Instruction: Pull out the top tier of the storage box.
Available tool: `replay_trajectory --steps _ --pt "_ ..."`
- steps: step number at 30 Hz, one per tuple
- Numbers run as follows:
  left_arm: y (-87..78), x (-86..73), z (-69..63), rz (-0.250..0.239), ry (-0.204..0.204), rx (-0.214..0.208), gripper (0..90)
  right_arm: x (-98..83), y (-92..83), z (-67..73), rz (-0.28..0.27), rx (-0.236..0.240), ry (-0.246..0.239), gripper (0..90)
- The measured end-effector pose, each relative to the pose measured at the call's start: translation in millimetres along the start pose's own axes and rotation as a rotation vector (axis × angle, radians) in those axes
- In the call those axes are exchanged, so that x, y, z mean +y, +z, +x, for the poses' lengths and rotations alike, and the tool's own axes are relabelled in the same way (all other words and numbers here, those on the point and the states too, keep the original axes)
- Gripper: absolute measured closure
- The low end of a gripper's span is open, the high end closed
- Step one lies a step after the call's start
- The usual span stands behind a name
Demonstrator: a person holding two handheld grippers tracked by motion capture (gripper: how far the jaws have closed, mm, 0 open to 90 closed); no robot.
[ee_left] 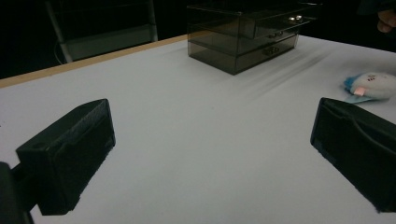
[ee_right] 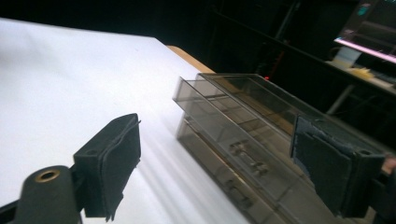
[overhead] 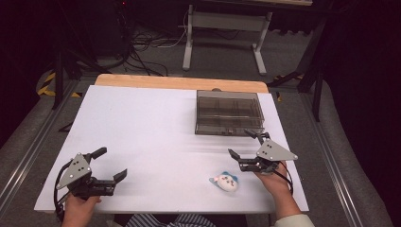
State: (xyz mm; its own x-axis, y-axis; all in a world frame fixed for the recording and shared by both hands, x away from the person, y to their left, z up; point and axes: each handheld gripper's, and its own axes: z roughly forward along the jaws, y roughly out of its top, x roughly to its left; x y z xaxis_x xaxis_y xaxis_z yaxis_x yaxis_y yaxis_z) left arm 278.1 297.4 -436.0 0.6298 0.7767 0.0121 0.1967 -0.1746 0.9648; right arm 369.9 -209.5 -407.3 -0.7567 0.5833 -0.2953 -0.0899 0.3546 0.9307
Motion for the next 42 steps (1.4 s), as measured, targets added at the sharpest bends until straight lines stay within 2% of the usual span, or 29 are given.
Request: replay_trajectory --steps 4,8,12,14,18,21,24,26,28,30,35,42 --pt "-0.1 -0.1 0.0 -0.001 0.000 0.001 0.8 -1.0 1.4 -3.3 -0.003 0.072 0.073 16.6" --pt "-0.3 0.1 -0.1 0.000 0.001 0.001 0.8 -2.1 4.1 -5.2 0.007 0.114 0.124 16.0" --pt "-0.1 0.0 0.0 -0.001 0.000 0.002 0.8 -1.5 4.5 -8.6 0.011 0.137 0.184 13.5" --pt "-0.3 0.1 -0.1 -0.001 0.000 0.002 0.8 -1.4 4.7 -10.8 0.025 0.154 0.223 11.4" --pt "-0.6 0.2 0.4 0.002 0.005 0.002 0.8 -1.9 6.9 -13.7 0.062 0.180 0.268 7.9" --pt "-0.9 0.3 0.2 0.002 0.004 0.002 0.8 -0.6 5.9 -14.6 0.093 0.163 0.290 4.4" --pt "-1.1 0.3 0.4 0.004 0.003 0.002 0.8 -0.2 4.1 -17.6 0.093 0.173 0.321 0.0" --pt "-1.0 0.2 0.3 0.002 0.003 0.004 0.7 -0.6 1.3 -19.4 0.083 0.195 0.317 0.0" --pt "-0.8 0.3 0.2 0.002 0.002 0.004 0.7 -0.5 0.5 -18.9 0.102 0.183 0.300 0.0" --pt "-0.5 0.2 -0.3 0.000 -0.002 0.003 0.7 -0.9 0.1 -19.0 0.126 0.196 0.288 1.5" --pt "-0.2 0.3 -0.4 -0.002 0.001 0.004 0.7 4.6 -1.2 -21.9 0.187 0.188 0.248 18.8" --pt "-0.3 0.2 -0.3 0.001 0.000 0.005 0.7 17.5 1.6 -33.5 0.276 0.245 0.181 35.1"
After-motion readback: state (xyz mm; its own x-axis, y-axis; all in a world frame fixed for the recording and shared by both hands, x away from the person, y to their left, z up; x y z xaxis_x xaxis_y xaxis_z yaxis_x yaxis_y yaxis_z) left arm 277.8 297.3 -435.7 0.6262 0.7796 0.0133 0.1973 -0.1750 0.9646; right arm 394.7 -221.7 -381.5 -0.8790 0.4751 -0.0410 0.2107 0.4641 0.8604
